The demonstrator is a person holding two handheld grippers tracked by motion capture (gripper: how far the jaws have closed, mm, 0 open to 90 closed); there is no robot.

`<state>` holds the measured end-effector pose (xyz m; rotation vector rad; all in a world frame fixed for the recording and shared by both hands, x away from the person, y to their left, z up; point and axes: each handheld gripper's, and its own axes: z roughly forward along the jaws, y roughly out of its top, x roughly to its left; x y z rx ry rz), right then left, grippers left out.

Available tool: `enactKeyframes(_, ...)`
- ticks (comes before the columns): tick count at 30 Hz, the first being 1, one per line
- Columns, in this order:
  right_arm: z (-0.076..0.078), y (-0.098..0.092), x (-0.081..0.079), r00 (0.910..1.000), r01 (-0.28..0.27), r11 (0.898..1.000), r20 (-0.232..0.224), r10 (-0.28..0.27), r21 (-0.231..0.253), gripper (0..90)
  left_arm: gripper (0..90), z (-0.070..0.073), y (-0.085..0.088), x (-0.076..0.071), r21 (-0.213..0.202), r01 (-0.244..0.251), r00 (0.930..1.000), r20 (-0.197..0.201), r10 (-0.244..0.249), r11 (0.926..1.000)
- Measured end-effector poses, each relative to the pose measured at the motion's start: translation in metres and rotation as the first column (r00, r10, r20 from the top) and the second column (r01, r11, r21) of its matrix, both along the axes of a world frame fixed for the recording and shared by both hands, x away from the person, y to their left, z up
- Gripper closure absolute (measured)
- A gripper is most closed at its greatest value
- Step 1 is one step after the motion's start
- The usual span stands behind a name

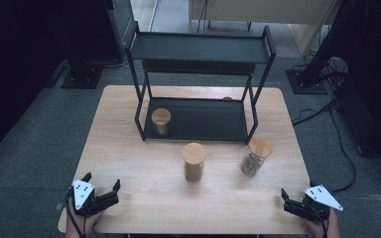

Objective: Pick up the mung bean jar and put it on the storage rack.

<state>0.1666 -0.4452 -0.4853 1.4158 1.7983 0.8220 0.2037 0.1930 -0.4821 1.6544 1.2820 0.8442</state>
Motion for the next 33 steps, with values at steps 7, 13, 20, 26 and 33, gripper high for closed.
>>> enactKeyframes(7, 0.0, 0.0, 0.0, 1.0, -0.005, 1.0, -0.001, 0.005, 0.0, 0.0, 0.0, 0.0, 0.008, 0.0, 0.015, 0.027, 0.9994, -0.021, -0.027, 0.9995)
enactKeyframes(13, 0.0, 0.001, 0.0, 1.0, -0.001, 1.0, 0.0, 0.001, -0.014, 0.0, 0.0, -0.001, 0.017, -0.004, 0.04, 0.038, 0.999, -0.023, -0.038, 0.9985)
enactKeyframes(20, 0.0, 0.001, 0.0, 1.0, 0.001, 1.0, 0.0, -0.001, -0.012, 0.0, 0.0, 0.0, 0.039, -0.005, -0.01, 0.017, 0.9994, -0.029, -0.017, 0.9998)
enactKeyframes(26, 0.0, 0.001, 0.001, 1.0, 0.002, 1.0, -0.004, -0.002, -0.011, 0.0, 0.2, 0.0, 0.046, -0.008, -0.035, 0.025, 0.9991, -0.032, -0.026, 0.9991)
enactKeyframes(33, 0.0, 0.001, 0.0, 1.0, 0.003, 1.0, -0.002, -0.003, -0.011, 0.0, 0.1, -0.001, 0.044, -0.007, -0.032, 0.037, 0.9981, -0.049, -0.038, 0.9988)
